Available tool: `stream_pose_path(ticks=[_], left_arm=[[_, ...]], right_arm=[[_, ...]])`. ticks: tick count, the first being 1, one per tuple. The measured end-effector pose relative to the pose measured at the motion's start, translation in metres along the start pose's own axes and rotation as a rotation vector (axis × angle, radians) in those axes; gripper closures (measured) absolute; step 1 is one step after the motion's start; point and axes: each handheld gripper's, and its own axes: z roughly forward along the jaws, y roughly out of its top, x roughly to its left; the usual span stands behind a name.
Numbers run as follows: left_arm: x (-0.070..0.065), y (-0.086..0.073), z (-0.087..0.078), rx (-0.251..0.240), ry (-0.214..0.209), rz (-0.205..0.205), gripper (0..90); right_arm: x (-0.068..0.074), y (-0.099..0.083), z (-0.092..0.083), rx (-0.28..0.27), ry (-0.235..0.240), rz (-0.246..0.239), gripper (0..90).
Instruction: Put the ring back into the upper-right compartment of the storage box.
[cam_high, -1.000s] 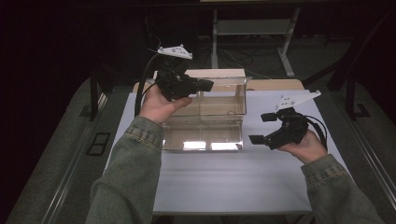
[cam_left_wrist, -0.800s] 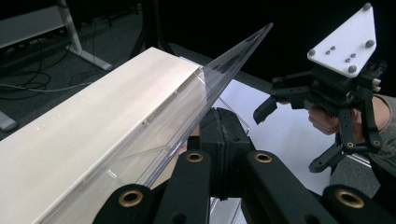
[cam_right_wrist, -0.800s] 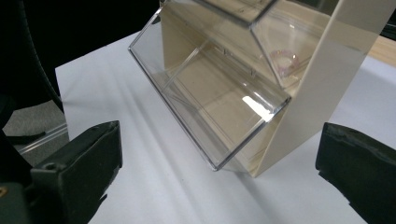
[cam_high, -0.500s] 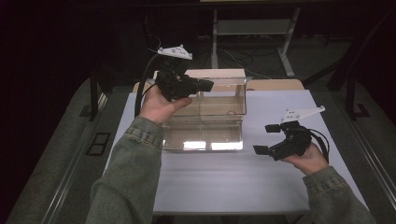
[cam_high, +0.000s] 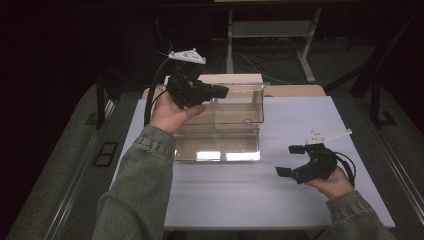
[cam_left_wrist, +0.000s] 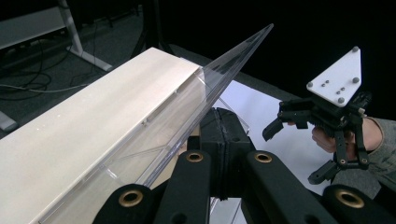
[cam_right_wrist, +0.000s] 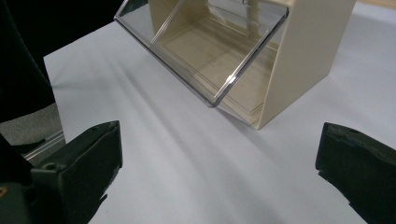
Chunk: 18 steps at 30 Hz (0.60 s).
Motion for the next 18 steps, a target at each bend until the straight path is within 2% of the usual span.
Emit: stream_pose_path(ticks=[18], left_arm=[[0.0,-0.001,0.0,-0.008,0.004,-0.001,89.4]], right_arm=[[-0.004,-0.035,0.0,-0.018,-0.003,0.045,0.3]])
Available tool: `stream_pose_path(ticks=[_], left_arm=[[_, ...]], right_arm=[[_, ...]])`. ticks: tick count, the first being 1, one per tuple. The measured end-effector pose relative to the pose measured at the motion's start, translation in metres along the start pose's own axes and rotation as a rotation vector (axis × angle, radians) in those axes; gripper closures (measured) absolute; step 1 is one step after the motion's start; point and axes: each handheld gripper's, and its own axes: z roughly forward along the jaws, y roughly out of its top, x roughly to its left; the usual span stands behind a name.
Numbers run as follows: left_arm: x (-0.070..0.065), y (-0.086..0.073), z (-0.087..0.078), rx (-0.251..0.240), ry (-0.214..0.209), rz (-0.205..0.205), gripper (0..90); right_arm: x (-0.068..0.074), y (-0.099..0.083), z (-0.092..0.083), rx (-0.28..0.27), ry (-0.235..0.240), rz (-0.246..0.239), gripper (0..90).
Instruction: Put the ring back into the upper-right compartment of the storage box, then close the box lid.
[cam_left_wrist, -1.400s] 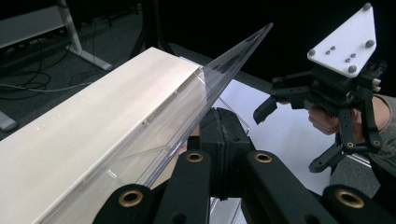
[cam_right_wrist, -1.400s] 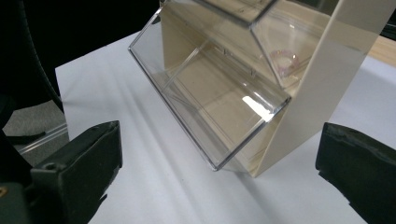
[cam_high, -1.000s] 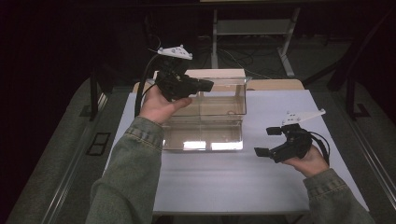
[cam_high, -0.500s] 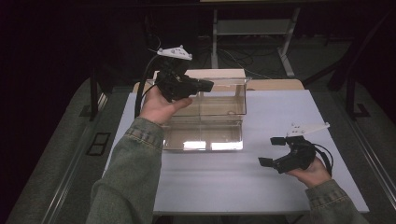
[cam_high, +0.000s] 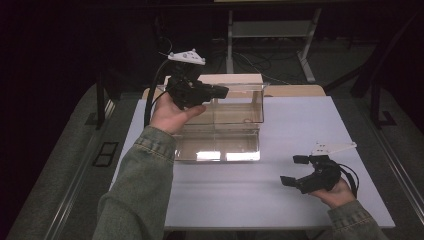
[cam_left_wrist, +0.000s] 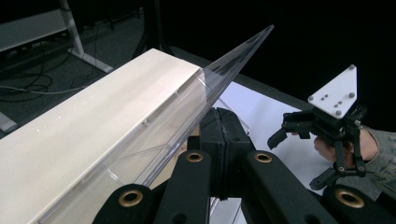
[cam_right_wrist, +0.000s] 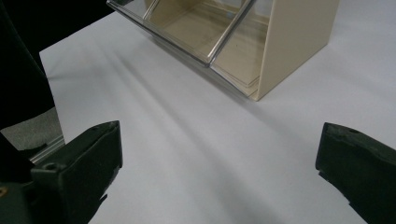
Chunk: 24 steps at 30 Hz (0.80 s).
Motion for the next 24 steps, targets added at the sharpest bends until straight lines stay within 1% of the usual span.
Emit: stream_pose_path(ticks=[4,9,10,14,17,18,24], left_arm=[[0.0,-0.001,0.0,-0.001,0.004,0.002,89.5],[0.0,-0.003,-0.001,-0.012,0.007,-0.003,89.4],[-0.001,-0.003,-0.001,-0.013,0.01,-0.006,89.4],[-0.001,-0.009,-0.004,-0.03,0.016,-0.011,89.4],[-0.001,-0.013,-0.006,-0.043,0.019,-0.017,89.4],[-0.001,-0.014,-0.007,-0.049,0.019,-0.02,89.4],[-0.005,-0.023,-0.007,-0.054,0.013,-0.013,89.4]], right_arm=[[-0.001,-0.006,0.001,0.003,-0.004,0.0,0.3],[-0.003,-0.013,0.001,0.01,-0.013,0.026,0.3],[-0.004,-0.015,0.001,0.015,-0.016,0.019,0.3],[-0.004,-0.02,-0.001,0.019,-0.018,0.039,0.3],[-0.005,-0.022,-0.002,0.01,-0.026,0.038,0.3],[-0.005,-0.022,-0.002,0.001,-0.032,0.046,0.3],[-0.006,-0.022,-0.004,-0.005,-0.036,0.056,0.3]])
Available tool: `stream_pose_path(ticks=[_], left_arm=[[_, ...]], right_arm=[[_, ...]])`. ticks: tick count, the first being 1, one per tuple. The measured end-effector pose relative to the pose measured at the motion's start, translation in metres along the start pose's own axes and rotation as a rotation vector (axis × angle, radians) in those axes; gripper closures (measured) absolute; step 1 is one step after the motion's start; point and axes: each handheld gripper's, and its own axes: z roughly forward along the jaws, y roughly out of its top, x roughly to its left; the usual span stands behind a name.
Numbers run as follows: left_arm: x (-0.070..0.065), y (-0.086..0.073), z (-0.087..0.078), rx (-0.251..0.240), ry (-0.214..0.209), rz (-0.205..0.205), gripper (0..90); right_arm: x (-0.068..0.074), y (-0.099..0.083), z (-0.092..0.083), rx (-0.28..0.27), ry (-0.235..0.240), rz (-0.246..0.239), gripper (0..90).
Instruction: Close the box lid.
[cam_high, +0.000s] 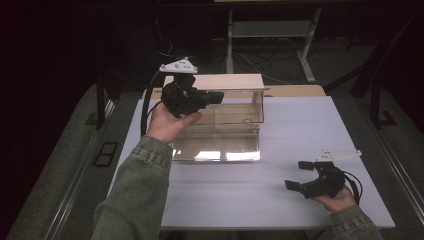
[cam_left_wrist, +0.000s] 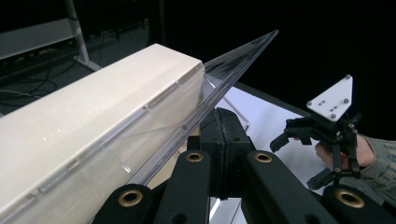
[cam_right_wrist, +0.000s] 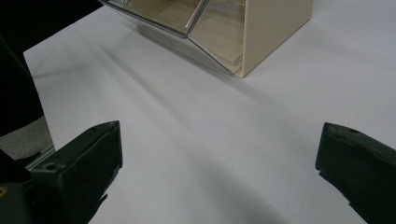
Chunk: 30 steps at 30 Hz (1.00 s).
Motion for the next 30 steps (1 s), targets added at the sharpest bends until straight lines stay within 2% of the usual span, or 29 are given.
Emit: stream_pose_path(ticks=[6,15,21,30], left_arm=[[-0.006,-0.011,0.003,0.008,-0.017,0.001,89.4],[-0.01,-0.024,0.003,-0.014,-0.017,-0.001,89.4],[-0.012,-0.033,0.004,-0.03,-0.038,-0.016,87.3],[-0.015,-0.045,0.011,-0.015,-0.043,-0.013,87.5]], right_arm=[[0.0,0.0,0.0,0.001,0.003,0.001,0.3],[0.0,-0.001,0.0,0.004,0.003,-0.001,0.3],[0.0,-0.001,0.0,0.004,0.004,-0.002,0.3],[0.0,-0.001,0.002,0.011,0.005,-0.005,0.3]])
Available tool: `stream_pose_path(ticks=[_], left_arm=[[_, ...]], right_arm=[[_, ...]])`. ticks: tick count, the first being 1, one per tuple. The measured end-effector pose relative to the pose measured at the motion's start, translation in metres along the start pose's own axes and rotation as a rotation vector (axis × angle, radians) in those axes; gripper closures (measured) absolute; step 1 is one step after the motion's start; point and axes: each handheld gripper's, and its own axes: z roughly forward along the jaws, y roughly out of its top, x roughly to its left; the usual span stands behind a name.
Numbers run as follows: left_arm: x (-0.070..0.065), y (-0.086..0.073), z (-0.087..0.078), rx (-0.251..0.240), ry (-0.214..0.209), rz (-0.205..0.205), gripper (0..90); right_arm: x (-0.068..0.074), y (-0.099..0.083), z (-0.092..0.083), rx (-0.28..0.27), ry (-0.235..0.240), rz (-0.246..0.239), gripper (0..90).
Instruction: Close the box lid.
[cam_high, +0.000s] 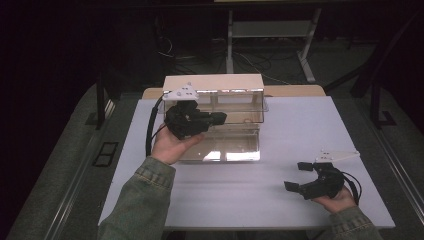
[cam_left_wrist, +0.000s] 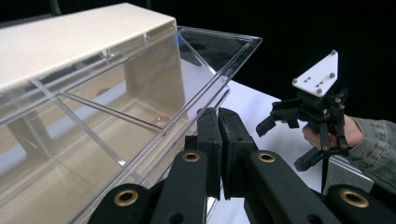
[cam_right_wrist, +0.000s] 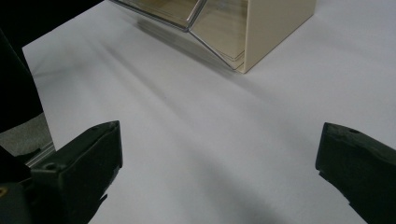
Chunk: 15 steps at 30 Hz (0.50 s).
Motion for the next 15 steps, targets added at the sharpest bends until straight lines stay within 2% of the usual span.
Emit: stream_pose_path(ticks=[5,8,11,13,15], left_arm=[[-0.001,-0.009,0.001,0.017,-0.008,-0.011,87.3],[-0.003,-0.012,-0.003,0.01,-0.01,-0.011,81.6],[-0.008,-0.017,-0.006,-0.007,-0.002,0.002,72.3],[-0.011,-0.02,-0.008,-0.005,0.015,0.0,62.2],[-0.011,-0.024,-0.009,0.007,-0.007,-0.004,51.6]], right_arm=[[0.0,0.0,0.0,-0.001,0.0,0.004,0.3],[0.0,-0.001,0.0,-0.002,-0.001,-0.004,0.3],[-0.001,-0.001,0.0,-0.004,0.004,0.001,0.3],[-0.001,-0.001,-0.001,-0.004,0.005,0.0,0.3],[-0.001,-0.001,0.0,-0.008,0.005,-0.005,0.3]])
